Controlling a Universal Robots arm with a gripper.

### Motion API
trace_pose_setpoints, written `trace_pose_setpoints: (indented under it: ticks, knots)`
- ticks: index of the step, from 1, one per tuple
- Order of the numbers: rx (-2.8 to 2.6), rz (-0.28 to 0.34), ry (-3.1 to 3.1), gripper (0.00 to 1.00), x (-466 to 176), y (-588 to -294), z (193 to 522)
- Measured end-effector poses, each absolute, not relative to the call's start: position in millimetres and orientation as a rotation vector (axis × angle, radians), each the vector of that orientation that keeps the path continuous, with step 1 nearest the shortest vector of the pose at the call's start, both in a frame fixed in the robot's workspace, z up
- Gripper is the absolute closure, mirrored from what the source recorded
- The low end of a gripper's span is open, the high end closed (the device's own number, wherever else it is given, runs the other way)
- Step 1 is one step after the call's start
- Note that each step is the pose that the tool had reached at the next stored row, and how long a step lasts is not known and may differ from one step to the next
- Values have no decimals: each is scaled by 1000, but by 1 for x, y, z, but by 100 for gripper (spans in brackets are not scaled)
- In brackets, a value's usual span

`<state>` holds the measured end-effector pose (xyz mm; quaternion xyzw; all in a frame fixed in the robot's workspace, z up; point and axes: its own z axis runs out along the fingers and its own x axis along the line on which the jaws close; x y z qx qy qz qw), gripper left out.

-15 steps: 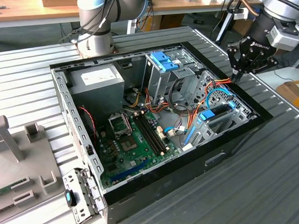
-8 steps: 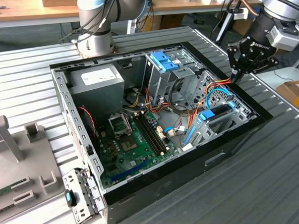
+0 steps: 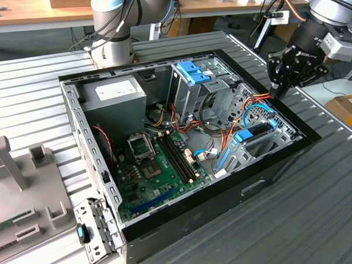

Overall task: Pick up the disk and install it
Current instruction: 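Insert the disk into the insertion slot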

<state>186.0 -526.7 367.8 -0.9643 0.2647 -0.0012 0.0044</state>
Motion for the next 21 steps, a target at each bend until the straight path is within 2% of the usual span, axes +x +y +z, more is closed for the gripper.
trace_pose_setpoints:
  ticks: [4,5,6,7,21]
  knots:
    - [-3028,-4,805,75,186,-527,367]
    - [-3028,-4,805,76,186,-527,367]
    - [-3028,-4,804,83,186,-527,367]
    - [-3028,-4,804,84,186,-527,367]
    - [-3024,-16,801,84,159,-527,367]
